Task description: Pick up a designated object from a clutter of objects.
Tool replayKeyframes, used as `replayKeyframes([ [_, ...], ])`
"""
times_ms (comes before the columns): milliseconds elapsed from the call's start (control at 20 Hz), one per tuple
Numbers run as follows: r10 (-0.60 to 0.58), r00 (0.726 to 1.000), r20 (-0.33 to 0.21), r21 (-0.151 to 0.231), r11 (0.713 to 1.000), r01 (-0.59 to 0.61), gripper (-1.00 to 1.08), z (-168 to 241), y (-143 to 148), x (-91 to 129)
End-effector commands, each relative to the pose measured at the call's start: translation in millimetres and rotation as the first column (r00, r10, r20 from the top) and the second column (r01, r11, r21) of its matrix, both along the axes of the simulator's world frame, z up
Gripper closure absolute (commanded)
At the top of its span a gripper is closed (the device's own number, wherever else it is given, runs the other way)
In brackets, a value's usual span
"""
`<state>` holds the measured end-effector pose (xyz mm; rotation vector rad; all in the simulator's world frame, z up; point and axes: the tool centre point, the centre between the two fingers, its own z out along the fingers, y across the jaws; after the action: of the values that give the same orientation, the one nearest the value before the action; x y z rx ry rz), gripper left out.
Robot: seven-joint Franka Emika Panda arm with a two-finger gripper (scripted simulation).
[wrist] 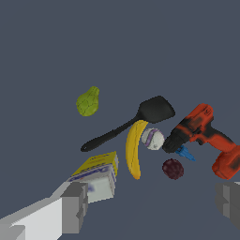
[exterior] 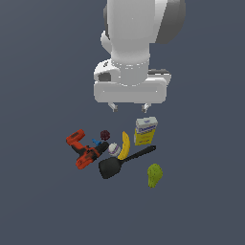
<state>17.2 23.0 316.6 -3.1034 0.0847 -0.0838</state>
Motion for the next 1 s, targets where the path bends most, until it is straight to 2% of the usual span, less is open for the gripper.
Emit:
replayKeyframes([
  [0,-0.048,0.999,-0.005,0.003,0.999,0.048,-0.92,-13.1,-6.0,-0.3],
  [250,-0.18,0.983,-0.017,0.009,0.984,0.181,-0.92,-48.5,-22.3,-3.2],
  [450,-0.313,0.949,-0.029,0.011,0.949,0.314,-0.92,-83.8,-39.0,-9.5],
  [700,-0.476,0.878,-0.044,0.007,0.879,0.477,-0.92,-127.6,-60.6,-22.4],
  [950,-0.624,0.78,-0.054,-0.003,0.781,0.625,-0.92,-169.1,-81.7,-40.5],
])
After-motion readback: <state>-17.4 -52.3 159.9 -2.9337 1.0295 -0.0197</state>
